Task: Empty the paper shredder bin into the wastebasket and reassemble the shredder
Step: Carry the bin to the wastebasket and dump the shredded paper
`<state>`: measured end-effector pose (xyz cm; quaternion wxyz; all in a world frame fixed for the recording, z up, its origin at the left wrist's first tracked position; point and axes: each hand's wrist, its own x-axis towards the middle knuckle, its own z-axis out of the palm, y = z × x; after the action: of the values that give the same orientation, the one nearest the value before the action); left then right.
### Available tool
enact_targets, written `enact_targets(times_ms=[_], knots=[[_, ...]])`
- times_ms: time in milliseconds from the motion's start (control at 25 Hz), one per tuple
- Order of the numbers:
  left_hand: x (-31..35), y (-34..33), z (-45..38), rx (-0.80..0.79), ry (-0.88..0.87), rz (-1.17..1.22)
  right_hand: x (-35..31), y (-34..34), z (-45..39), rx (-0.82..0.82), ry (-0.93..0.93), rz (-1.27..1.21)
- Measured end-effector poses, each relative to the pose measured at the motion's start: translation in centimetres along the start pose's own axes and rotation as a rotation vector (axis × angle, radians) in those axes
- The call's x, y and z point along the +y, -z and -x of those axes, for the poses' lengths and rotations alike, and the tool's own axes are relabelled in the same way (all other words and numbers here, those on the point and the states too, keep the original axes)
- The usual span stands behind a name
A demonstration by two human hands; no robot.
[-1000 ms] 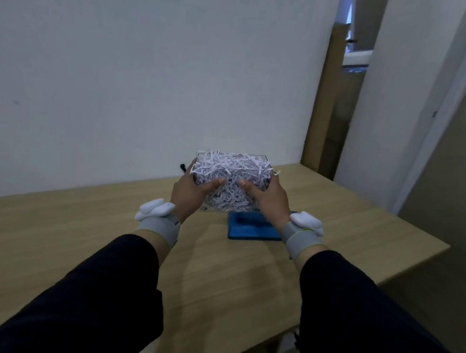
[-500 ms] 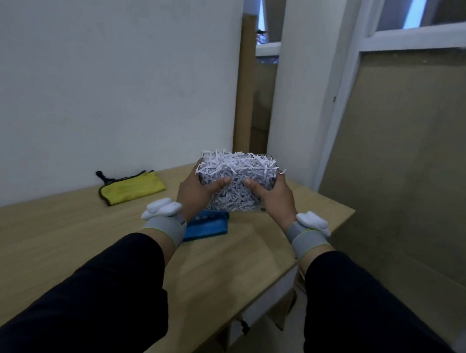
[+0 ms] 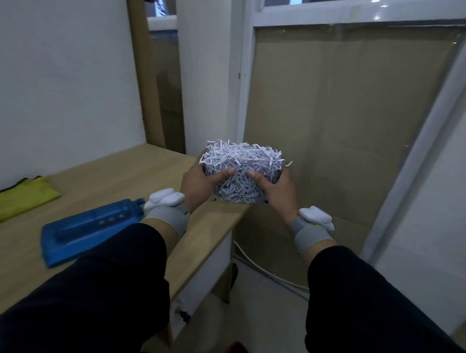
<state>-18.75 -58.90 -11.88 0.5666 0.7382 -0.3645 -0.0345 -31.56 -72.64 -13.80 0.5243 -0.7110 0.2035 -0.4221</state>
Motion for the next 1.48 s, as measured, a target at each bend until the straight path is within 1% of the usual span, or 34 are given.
enact_targets(times_ms=[120,240,400,520,600,680,840,960,1080,1240,1400,1480], knots=[[0.8,-2.8,0.4,-0.078,-0.030,0.011,0.7,3.2,0.9,0.047,-0.008,0.055],[1.2,-6.1,0.8,-0.151,-0.018,0.040,1.6,6.5,1.7,0.103,-0.036,0.115],[1.0,-9.3,2.1,-0.223,0.032,0.016,2.9,9.6,3.4,0.161,-0.083,0.167],[-0.2,-10.6,3.4,-0.257,0.069,-0.059,4.3,10.6,5.1,0.176,-0.130,0.204],[-1.2,-11.0,4.4,-0.240,0.088,-0.114,5.5,10.6,6.3,0.181,-0.151,0.202],[-2.4,-11.3,5.5,-0.229,0.128,-0.115,7.0,10.5,7.6,0.171,-0.190,0.176],[-5.4,-11.1,8.2,-0.344,0.221,-0.039,10.2,9.5,10.6,0.153,-0.287,0.159],[-7.9,-11.2,10.1,-0.385,0.295,0.012,12.6,8.8,12.5,0.133,-0.384,0.172],[-9.7,-10.9,11.7,-0.401,0.337,-0.058,14.2,8.0,14.2,0.135,-0.414,0.215],[-12.8,-10.6,13.9,-0.450,0.390,-0.128,17.2,6.9,16.8,0.090,-0.473,0.200],[-15.4,-10.5,15.9,-0.414,0.461,-0.139,19.4,6.2,19.4,0.045,-0.544,0.184],[-16.4,-10.5,17.1,-0.423,0.492,-0.147,20.3,5.9,20.8,0.037,-0.586,0.171]])
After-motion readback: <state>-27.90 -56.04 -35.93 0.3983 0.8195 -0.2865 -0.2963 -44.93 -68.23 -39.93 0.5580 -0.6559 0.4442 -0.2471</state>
